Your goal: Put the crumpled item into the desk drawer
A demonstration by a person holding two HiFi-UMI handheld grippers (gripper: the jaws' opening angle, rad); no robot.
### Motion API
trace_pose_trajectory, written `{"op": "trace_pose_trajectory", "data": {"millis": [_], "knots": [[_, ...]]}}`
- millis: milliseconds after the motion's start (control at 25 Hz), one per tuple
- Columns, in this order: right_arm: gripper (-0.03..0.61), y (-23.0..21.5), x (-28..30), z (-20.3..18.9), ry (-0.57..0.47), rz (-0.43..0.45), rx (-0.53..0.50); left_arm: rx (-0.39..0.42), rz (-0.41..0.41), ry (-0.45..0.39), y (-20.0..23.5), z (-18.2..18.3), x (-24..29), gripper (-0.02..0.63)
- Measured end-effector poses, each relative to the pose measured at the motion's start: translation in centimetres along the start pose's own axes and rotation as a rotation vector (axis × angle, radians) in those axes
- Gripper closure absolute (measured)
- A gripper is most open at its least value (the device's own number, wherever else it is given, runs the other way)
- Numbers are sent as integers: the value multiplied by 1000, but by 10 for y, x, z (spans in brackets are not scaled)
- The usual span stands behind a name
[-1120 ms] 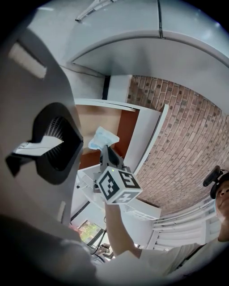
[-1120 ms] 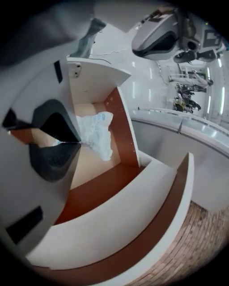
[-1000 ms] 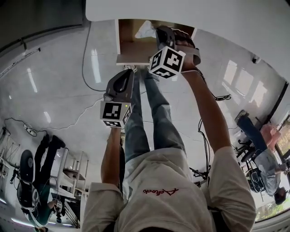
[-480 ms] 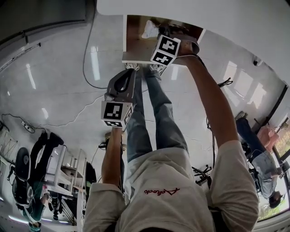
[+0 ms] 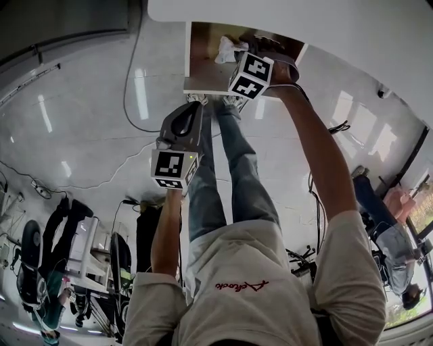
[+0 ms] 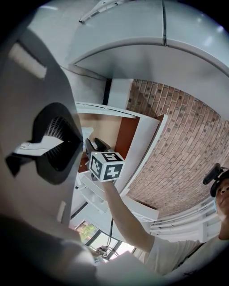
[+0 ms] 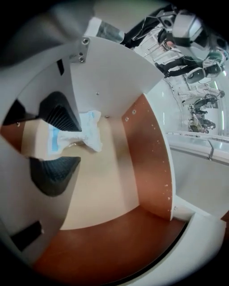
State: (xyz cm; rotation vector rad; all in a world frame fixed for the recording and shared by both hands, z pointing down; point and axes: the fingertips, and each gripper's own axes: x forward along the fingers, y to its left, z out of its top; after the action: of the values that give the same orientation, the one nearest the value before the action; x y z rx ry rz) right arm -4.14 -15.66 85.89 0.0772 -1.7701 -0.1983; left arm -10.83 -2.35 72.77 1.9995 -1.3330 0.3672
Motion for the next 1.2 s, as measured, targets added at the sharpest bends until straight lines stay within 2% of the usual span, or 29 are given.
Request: {"op": "trace_pose_trajectory", "data": {"millis": [240, 480, 720, 920, 1080, 1200], "knots": [[437, -2, -32, 1, -76, -96, 14, 4, -4, 0, -8, 2, 2, 604], [544, 4, -60, 5, -139, -180, 21, 15, -12, -1, -8, 6, 5, 604], [566, 19, -86, 0, -195, -200, 78, 36, -26, 7, -17, 11, 7, 604], [566, 22, -118, 1, -297, -218, 283, 60, -36, 2, -20, 23, 6, 604], [566, 21, -151, 2, -454, -212, 596, 86, -43, -11, -23, 39, 3, 604], [566, 29, -178, -4, -537, -216, 761, 90, -46, -15, -33, 49, -4, 604]]}}
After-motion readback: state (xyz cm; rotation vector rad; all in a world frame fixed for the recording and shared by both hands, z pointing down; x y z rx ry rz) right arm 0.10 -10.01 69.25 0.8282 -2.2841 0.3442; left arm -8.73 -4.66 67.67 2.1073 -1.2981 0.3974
